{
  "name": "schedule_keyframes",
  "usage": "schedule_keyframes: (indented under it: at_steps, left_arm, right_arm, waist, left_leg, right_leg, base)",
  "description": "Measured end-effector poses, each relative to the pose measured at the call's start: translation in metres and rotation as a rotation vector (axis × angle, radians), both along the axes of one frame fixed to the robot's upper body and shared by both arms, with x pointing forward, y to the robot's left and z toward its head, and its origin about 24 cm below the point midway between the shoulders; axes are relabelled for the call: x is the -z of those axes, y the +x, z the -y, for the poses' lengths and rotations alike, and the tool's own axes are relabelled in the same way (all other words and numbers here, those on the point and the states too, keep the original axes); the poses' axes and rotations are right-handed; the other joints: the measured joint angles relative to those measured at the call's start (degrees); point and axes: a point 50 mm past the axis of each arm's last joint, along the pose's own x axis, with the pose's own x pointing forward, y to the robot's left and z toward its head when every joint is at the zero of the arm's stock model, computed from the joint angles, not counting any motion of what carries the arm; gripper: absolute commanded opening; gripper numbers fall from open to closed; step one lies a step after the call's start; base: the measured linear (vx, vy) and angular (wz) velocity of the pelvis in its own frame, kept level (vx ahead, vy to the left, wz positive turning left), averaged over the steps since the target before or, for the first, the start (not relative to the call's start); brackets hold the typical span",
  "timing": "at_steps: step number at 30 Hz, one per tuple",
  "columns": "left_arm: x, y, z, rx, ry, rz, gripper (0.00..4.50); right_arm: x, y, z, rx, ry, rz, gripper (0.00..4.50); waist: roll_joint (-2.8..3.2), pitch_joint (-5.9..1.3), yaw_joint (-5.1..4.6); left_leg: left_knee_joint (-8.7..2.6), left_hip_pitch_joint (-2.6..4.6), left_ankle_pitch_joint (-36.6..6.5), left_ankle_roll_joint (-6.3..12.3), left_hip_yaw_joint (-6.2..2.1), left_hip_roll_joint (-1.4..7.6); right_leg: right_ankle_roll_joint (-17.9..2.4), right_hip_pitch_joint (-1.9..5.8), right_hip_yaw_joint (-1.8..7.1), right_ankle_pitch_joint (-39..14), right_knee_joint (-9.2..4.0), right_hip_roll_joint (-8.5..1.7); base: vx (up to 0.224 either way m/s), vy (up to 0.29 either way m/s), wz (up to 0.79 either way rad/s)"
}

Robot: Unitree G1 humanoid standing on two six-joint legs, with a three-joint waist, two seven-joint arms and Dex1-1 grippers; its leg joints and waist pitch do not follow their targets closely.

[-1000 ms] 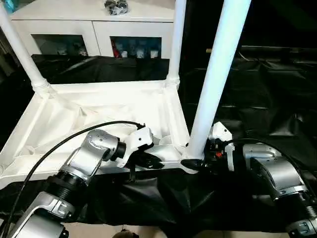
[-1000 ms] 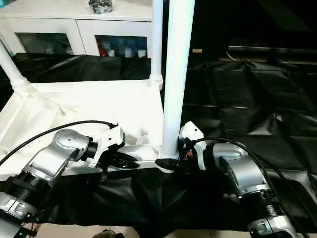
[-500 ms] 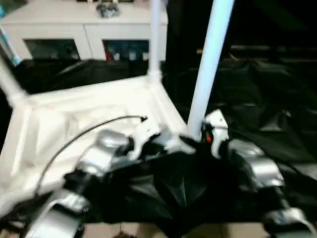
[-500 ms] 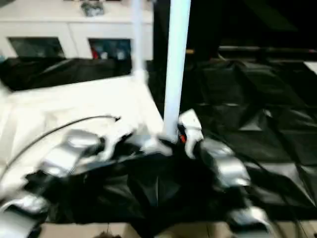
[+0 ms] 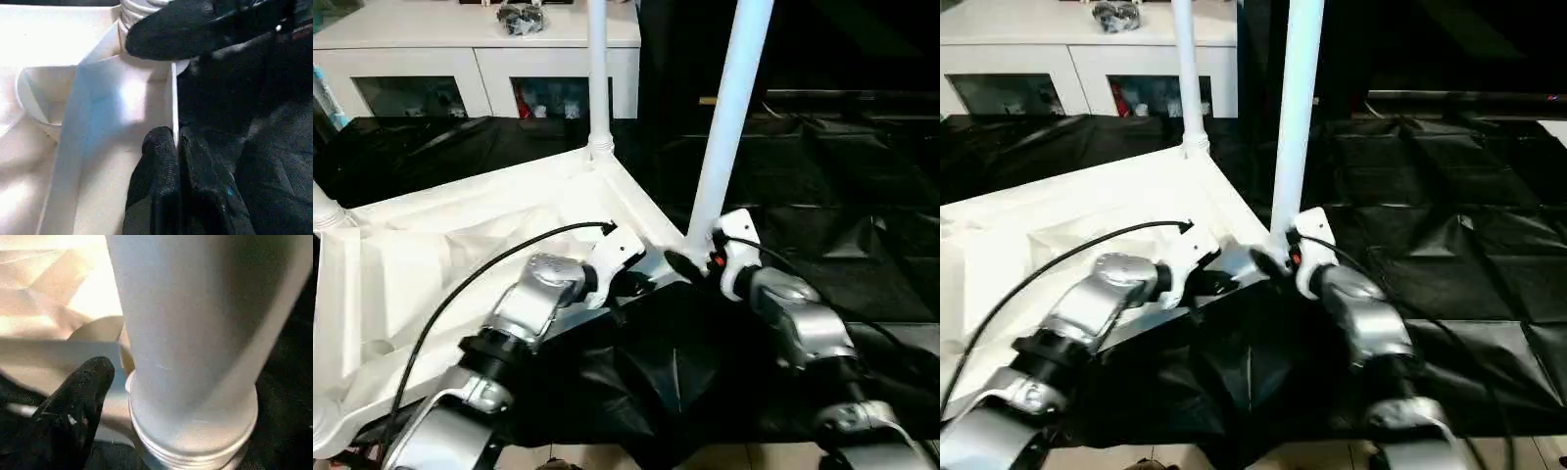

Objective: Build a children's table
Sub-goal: Rotate leg to tighten

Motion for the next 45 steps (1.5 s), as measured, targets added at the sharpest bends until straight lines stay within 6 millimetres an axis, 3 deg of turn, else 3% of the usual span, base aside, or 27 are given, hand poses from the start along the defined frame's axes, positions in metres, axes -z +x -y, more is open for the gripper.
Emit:
schedule_keyframes:
  at_steps: [8,16,27,32,34,38,44,45]
  left_arm:
    - [-0.003,-0.014,-0.021,0.188,-0.007,-0.021,0.00]
    - [-0.002,-0.026,-0.035,0.315,-0.003,-0.065,0.00]
    - [-0.002,-0.029,-0.040,0.350,0.002,-0.073,0.00]
    - [-0.001,-0.027,-0.041,0.310,-0.001,-0.071,0.00]
    - [0.000,-0.023,-0.040,0.241,-0.003,-0.054,0.00]
    - [0.002,-0.012,-0.028,0.085,-0.009,-0.026,0.00]
    - [0.004,-0.002,-0.012,-0.058,-0.010,-0.006,0.00]
    - [0.004,-0.001,-0.011,-0.064,-0.009,-0.003,0.00]
  right_arm:
    - [-0.008,-0.026,0.017,-0.356,-0.048,-0.009,4.02]
    - [-0.013,-0.045,0.023,-0.575,-0.070,-0.081,4.02]
    - [-0.013,-0.048,0.017,-0.595,-0.036,-0.108,2.92]
    - [-0.010,-0.046,0.015,-0.542,-0.032,-0.095,2.80]
    - [-0.006,-0.039,0.010,-0.431,-0.013,-0.076,2.79]
    - [0.000,-0.019,-0.001,-0.149,0.022,-0.050,2.78]
    - [0.000,0.001,-0.017,0.093,-0.001,-0.047,2.77]
    - [0.002,0.002,-0.018,0.107,-0.012,-0.045,3.12]
  waist:
    - [0.09,0.06,1.19]
    - [0.12,0.08,1.93]
    - [0.09,0.08,1.93]
    - [0.07,0.08,1.79]
    - [0.01,0.06,1.58]
    - [-0.01,0.05,0.08]
    - [0.09,-0.04,-0.40]
    - [0.09,-0.05,-0.40]
  left_leg:
    - [-0.07,-0.28,-0.02,0.04,-0.01,0.03]
    - [0.00,-0.22,-0.02,0.04,-0.01,0.03]
    - [0.01,-0.23,-0.01,0.03,0.00,0.03]
    - [0.02,-0.18,-0.01,0.02,0.00,0.03]
    - [0.01,-0.11,0.01,-0.01,0.00,0.04]
    - [0.06,0.04,0.03,-0.04,-0.01,0.03]
    - [0.04,0.16,0.03,-0.04,-0.02,0.00]
    - [0.03,0.16,0.03,-0.04,-0.03,0.00]
  right_leg:
    - [0.09,-0.15,-0.07,-0.06,-0.04,0.01]
    - [0.09,-0.07,-0.03,-0.05,0.01,0.01]
    - [0.09,-0.06,0.00,-0.05,0.04,0.01]
    - [0.08,-0.05,0.00,-0.05,0.10,0.01]
    - [0.08,-0.04,0.00,-0.04,0.12,0.01]
    - [0.23,-0.04,0.03,-0.13,0.05,0.00]
    - [0.27,-0.01,0.07,-0.16,0.04,0.00]
    - [0.28,-0.01,0.07,-0.16,0.04,0.00]
  base:
    - [0.000,0.000,0.00]
    - [0.000,0.000,0.00]
    - [0.000,0.000,0.00]
    - [0.000,0.000,0.00]
    - [0.000,0.000,0.00]
    - [0.000,0.000,0.00]
    - [0.000,0.000,0.00]
    - [0.000,0.000,0.00]
